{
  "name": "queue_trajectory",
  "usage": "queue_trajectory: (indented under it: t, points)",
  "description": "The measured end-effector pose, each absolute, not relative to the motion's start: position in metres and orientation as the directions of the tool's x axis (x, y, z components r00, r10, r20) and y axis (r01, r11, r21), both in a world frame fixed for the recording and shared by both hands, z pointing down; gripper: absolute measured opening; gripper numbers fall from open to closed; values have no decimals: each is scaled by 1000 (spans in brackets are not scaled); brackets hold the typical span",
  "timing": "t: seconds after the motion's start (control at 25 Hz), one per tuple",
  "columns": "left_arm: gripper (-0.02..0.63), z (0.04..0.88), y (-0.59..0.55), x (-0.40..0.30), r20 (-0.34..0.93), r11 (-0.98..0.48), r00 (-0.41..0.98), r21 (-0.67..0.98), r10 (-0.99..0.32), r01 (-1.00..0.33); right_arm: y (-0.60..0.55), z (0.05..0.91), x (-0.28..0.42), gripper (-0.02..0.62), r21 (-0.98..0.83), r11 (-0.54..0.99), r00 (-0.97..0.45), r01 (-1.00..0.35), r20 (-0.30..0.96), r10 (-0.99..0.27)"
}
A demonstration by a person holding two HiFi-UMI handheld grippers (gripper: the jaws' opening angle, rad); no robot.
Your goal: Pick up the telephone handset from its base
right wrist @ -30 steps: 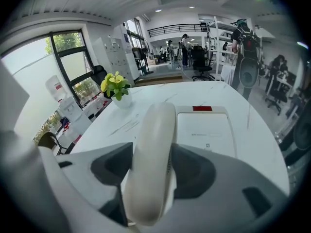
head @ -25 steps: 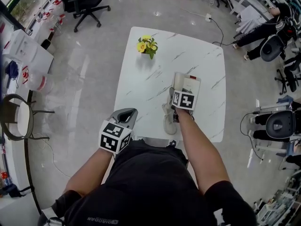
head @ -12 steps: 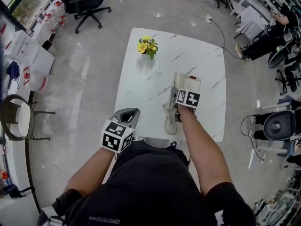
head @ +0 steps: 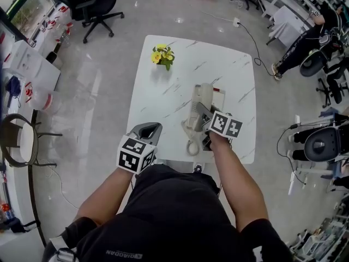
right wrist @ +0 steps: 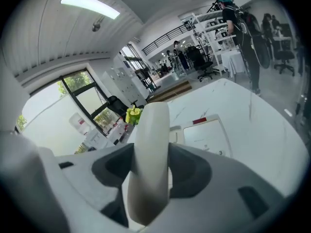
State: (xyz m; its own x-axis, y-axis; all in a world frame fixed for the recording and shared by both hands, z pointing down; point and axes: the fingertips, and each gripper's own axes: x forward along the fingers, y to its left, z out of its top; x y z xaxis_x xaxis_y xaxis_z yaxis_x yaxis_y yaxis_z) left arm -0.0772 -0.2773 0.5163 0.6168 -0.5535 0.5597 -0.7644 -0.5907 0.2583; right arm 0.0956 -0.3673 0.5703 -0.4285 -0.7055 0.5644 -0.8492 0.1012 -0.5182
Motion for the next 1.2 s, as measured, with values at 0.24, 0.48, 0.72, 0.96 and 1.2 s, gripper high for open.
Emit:
queue_trajectory:
  t: [0.24,0.48,0.72,0.96,1.2]
  points:
    - [2,500,-285,-37,533,-602,629,254,-565,-757,-346,514,122,217,-560,197,-488,-805,435,-757]
    - [2,484,-291,-2,506,-611,638,249,-580,-752,-331,479,153,216,-618,232,-521,-751,339,-784]
    - [2,471,-298,15,485,-598,626,234,-611,-766,-314,450,186,218,-631,289,-546,-720,258,-797]
    - [2,461,-299,26,472,-604,627,224,-620,-765,-293,440,219,218,-624,312,-545,-716,222,-808]
    - [2,466,-296,21,485,-594,620,230,-616,-771,-279,446,234,218,-609,329,-544,-722,206,-813]
